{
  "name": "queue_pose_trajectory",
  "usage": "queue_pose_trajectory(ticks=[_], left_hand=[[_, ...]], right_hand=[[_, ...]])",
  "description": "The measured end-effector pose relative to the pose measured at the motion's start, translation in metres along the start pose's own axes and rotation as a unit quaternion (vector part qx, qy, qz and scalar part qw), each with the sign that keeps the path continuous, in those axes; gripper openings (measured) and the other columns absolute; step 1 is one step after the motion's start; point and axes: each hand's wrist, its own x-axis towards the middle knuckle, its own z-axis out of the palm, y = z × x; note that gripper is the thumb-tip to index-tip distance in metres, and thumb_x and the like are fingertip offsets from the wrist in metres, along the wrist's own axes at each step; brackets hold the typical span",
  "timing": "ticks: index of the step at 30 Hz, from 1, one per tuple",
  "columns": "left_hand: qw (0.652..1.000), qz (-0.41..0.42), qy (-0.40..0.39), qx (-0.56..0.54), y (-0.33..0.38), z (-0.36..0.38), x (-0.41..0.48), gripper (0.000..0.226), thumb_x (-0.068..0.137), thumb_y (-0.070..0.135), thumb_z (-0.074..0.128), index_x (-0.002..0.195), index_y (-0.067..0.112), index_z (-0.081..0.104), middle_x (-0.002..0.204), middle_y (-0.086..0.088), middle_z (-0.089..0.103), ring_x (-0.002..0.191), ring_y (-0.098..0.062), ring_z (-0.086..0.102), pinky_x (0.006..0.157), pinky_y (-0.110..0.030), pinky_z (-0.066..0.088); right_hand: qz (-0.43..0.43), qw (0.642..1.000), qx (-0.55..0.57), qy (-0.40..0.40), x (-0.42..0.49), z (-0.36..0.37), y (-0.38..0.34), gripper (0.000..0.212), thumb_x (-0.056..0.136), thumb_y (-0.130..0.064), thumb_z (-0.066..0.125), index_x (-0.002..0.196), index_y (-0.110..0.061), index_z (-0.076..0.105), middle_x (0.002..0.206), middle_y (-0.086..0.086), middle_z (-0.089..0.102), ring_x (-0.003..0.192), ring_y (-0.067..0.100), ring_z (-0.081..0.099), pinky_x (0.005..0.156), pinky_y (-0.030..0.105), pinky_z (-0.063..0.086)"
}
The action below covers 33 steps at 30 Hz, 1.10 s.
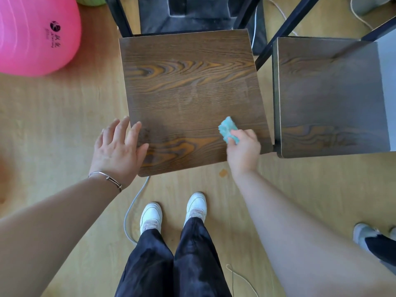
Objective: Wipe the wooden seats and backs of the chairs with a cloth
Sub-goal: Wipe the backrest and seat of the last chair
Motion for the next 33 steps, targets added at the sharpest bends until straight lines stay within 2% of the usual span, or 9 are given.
queue_pose_trajectory(ticks=[4, 9, 12, 15, 17, 20, 24, 30, 33], left_hand=[[1.0, 0.003, -0.005, 0.005, -0.003, -0.004, -0.003, 0.056, 0.096, 0.043, 0.044, 0.144, 0.016, 0.037, 0.152, -0.014, 0.032, 0.14, -0.036, 0.024, 0.109, -0.056, 0.029], [1.0, 0.007, -0.004, 0.013, 0.0, -0.009, -0.003, 0.056, 0.096, 0.043, 0.045, 0.144, 0.015, 0.038, 0.152, -0.014, 0.033, 0.139, -0.036, 0.024, 0.109, -0.056, 0.029], [1.0, 0.011, -0.009, 0.013, 0.003, -0.01, -0.002, 0.056, 0.096, 0.043, 0.045, 0.144, 0.016, 0.037, 0.152, -0.013, 0.032, 0.14, -0.035, 0.023, 0.109, -0.055, 0.029], [1.0, 0.013, -0.013, 0.016, 0.005, -0.01, -0.001, 0.056, 0.097, 0.044, 0.042, 0.146, 0.018, 0.035, 0.154, -0.012, 0.03, 0.141, -0.034, 0.022, 0.11, -0.053, 0.027], [1.0, 0.016, -0.014, 0.017, 0.005, -0.01, 0.0, 0.056, 0.097, 0.045, 0.04, 0.146, 0.018, 0.034, 0.154, -0.011, 0.029, 0.142, -0.033, 0.021, 0.11, -0.053, 0.026], [1.0, 0.012, -0.02, 0.02, -0.002, -0.008, -0.001, 0.057, 0.097, 0.046, 0.039, 0.147, 0.018, 0.033, 0.155, -0.011, 0.029, 0.142, -0.032, 0.021, 0.112, -0.052, 0.026], [0.999, 0.0, -0.032, 0.03, -0.019, -0.008, -0.008, 0.058, 0.098, 0.048, 0.035, 0.148, 0.02, 0.03, 0.156, -0.009, 0.025, 0.143, -0.031, 0.018, 0.113, -0.05, 0.024], [0.999, -0.018, -0.035, 0.023, -0.042, -0.008, -0.02, 0.058, 0.098, 0.048, 0.034, 0.149, 0.021, 0.028, 0.158, -0.008, 0.023, 0.143, -0.03, 0.017, 0.114, -0.049, 0.023], [0.999, -0.02, -0.036, 0.017, -0.049, -0.009, -0.028, 0.059, 0.097, 0.049, 0.032, 0.149, 0.021, 0.028, 0.158, -0.008, 0.023, 0.143, -0.031, 0.018, 0.114, -0.049, 0.023]], right_hand=[[-0.104, 0.992, 0.019, -0.068, -0.044, 0.037, -0.039, 0.021, 0.073, 0.001, 0.065, 0.091, -0.007, 0.073, 0.088, 0.013, 0.061, 0.081, 0.036, 0.061, 0.07, 0.038, 0.054], [-0.12, 0.984, 0.053, -0.12, -0.06, 0.047, -0.054, 0.022, 0.08, 0.0, 0.066, 0.099, -0.006, 0.075, 0.095, 0.009, 0.062, 0.088, 0.031, 0.062, 0.075, 0.039, 0.054], [-0.108, 0.992, 0.048, -0.051, -0.044, 0.02, -0.024, 0.022, 0.077, -0.002, 0.068, 0.097, -0.008, 0.075, 0.09, 0.009, 0.062, 0.078, 0.029, 0.062, 0.071, 0.033, 0.052], [-0.026, 0.997, 0.003, 0.075, -0.021, -0.019, 0.025, 0.024, 0.078, -0.004, 0.069, 0.1, -0.007, 0.075, 0.093, 0.014, 0.063, 0.081, 0.032, 0.063, 0.076, 0.029, 0.045], [0.035, 0.993, -0.02, 0.109, -0.005, -0.041, 0.049, 0.026, 0.082, -0.005, 0.069, 0.107, -0.007, 0.073, 0.1, 0.017, 0.063, 0.087, 0.033, 0.063, 0.082, 0.029, 0.044], [0.098, 0.991, -0.05, 0.072, 0.009, -0.049, 0.061, 0.03, 0.089, -0.01, 0.065, 0.119, -0.01, 0.069, 0.114, 0.017, 0.06, 0.098, 0.034, 0.061, 0.087, 0.028, 0.042], [0.125, 0.989, -0.049, 0.055, 0.006, -0.034, 0.045, 0.029, 0.092, -0.011, 0.061, 0.121, -0.014, 0.067, 0.119, 0.014, 0.059, 0.102, 0.033, 0.059, 0.082, 0.026, 0.039], [0.015, 0.999, -0.034, -0.022, -0.024, 0.013, -0.018, 0.024, 0.089, -0.009, 0.065, 0.113, -0.012, 0.07, 0.11, 0.008, 0.062, 0.096, 0.026, 0.061, 0.084, 0.029, 0.048], [-0.023, 0.998, -0.015, -0.064, -0.041, 0.039, -0.05, 0.022, 0.088, -0.007, 0.066, 0.109, -0.011, 0.071, 0.105, 0.006, 0.061, 0.093, 0.026, 0.061, 0.08, 0.026, 0.046]])
